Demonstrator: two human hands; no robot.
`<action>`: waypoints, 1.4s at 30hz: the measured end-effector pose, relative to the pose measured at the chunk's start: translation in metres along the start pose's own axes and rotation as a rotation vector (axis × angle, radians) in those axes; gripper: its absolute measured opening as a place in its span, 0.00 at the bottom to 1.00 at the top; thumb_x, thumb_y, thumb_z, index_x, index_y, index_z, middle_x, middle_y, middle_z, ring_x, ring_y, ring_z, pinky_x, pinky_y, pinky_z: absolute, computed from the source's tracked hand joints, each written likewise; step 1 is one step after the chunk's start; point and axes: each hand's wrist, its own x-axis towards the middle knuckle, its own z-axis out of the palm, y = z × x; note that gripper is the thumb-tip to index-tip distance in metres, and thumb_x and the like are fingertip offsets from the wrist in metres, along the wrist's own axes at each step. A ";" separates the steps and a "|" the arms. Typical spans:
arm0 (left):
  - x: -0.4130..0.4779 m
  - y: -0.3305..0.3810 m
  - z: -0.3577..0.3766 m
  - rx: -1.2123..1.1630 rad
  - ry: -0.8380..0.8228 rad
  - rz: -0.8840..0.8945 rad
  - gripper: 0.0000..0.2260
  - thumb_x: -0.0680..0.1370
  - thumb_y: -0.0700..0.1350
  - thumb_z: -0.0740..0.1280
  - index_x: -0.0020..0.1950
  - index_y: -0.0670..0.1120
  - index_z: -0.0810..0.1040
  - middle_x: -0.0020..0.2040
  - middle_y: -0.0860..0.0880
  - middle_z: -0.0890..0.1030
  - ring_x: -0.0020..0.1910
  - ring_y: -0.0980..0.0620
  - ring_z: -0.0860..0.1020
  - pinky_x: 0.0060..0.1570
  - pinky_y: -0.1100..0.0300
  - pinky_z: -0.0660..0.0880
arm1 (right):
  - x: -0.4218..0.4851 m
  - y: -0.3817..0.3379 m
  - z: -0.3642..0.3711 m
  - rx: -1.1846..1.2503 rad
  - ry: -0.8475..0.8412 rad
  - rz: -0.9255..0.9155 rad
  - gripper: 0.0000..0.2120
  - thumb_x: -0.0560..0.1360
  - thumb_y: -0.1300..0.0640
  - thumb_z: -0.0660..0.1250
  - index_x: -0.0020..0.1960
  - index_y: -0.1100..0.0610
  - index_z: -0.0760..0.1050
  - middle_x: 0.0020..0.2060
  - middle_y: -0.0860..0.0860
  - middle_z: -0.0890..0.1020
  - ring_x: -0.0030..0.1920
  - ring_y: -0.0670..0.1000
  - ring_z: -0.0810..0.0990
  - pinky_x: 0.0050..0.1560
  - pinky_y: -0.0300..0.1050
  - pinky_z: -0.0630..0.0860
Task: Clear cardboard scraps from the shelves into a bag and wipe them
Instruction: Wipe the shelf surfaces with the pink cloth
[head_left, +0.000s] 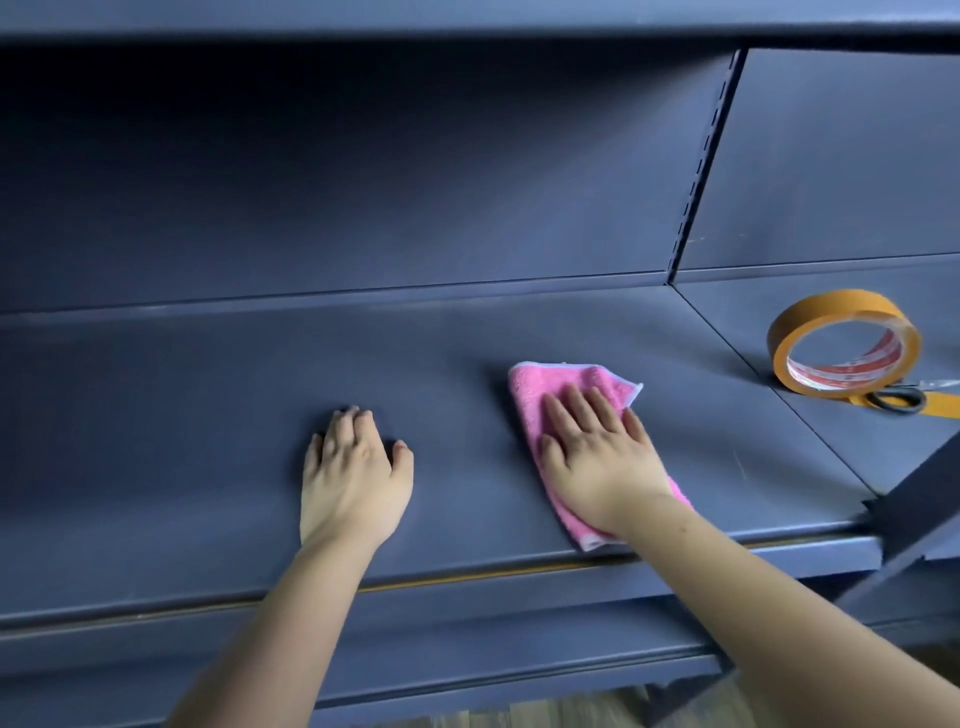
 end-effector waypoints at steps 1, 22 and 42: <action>0.001 -0.001 0.001 0.003 0.005 0.002 0.22 0.80 0.48 0.54 0.72 0.41 0.61 0.76 0.46 0.60 0.74 0.49 0.58 0.74 0.54 0.50 | -0.002 0.004 0.000 -0.001 0.000 0.030 0.26 0.80 0.48 0.45 0.76 0.50 0.48 0.77 0.49 0.48 0.76 0.50 0.44 0.74 0.51 0.43; -0.001 -0.002 0.001 0.034 -0.028 0.026 0.25 0.80 0.49 0.51 0.76 0.42 0.52 0.78 0.47 0.52 0.77 0.52 0.49 0.74 0.55 0.44 | -0.008 -0.090 0.023 0.045 -0.064 -0.175 0.27 0.80 0.49 0.43 0.76 0.54 0.42 0.77 0.52 0.43 0.76 0.52 0.38 0.73 0.54 0.34; 0.022 -0.080 -0.024 0.040 -0.030 0.038 0.24 0.80 0.52 0.51 0.74 0.45 0.56 0.78 0.49 0.54 0.76 0.53 0.52 0.74 0.55 0.45 | 0.085 -0.052 0.012 -0.013 0.101 0.082 0.24 0.79 0.50 0.48 0.73 0.58 0.55 0.75 0.53 0.56 0.76 0.54 0.51 0.73 0.52 0.48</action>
